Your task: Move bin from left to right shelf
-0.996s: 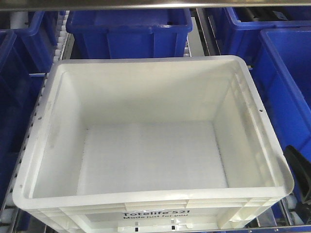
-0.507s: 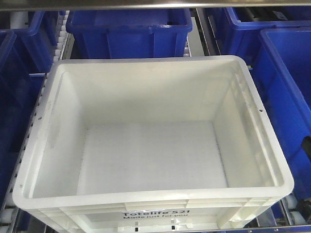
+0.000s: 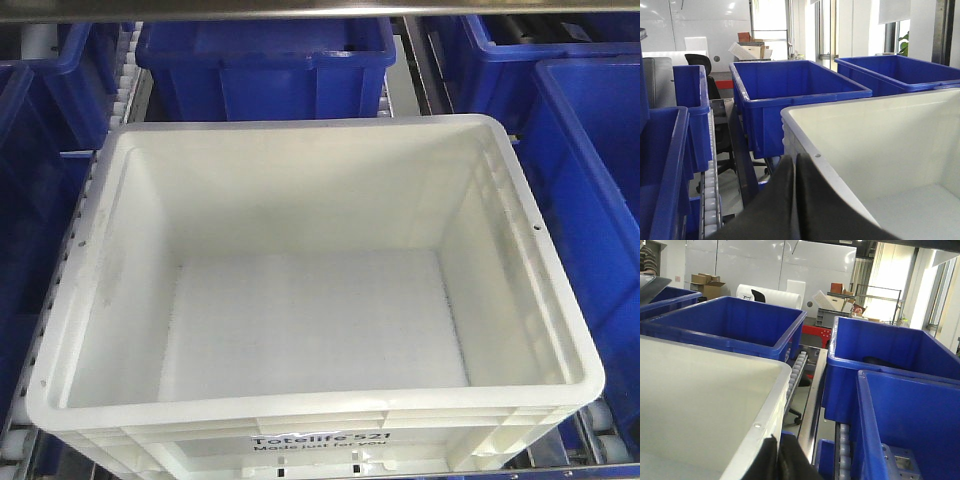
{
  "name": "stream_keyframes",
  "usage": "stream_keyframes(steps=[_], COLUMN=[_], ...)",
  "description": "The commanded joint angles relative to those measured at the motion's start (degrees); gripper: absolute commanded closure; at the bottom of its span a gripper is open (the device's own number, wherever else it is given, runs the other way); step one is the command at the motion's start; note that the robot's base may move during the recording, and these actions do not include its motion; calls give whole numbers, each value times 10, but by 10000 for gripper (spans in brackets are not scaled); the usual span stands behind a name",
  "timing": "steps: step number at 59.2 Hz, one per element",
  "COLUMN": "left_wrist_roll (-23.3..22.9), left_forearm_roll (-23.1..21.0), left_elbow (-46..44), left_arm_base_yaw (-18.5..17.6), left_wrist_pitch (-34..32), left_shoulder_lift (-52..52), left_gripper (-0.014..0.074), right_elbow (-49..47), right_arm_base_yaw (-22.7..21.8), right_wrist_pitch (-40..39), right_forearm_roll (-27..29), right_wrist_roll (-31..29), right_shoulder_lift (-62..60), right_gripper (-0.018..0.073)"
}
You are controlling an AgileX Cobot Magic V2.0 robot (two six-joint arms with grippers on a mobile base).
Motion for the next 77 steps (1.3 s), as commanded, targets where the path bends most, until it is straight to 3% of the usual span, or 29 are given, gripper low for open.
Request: stream_keyframes(steps=[1, 50, 54, 59, 63, 69, 77], left_wrist_roll=[-5, -5, -5, -53, -138, -241, -267], left_forearm_roll=[-5, -5, 15, 59, 143, 225, 222], left_elbow=[-14, -14, -14, -14, -13, 7, 58], left_arm_base_yaw=[-4, -4, -4, -4, -4, -4, -4], left_wrist_pitch=[-36, -34, -43, -55, -55, -77, -115], left_shoulder_lift=[0, 0, 0, 0, 0, 0, 0], left_gripper=[604, 603, 603, 603, 603, 603, 603], right_elbow=[-16, -16, -16, -16, -16, -16, -16], right_arm_base_yaw=[0, 0, 0, 0, 0, 0, 0], right_wrist_pitch=[-36, -35, -35, -35, -35, -35, -35], right_forearm_roll=[1, 3, 3, 3, 3, 3, 3], right_wrist_roll=[-7, -7, -7, -7, -7, -7, -7], right_shoulder_lift=[4, 4, 4, 4, 4, 4, 4], right_gripper=[564, 564, 564, 564, 564, 564, 564])
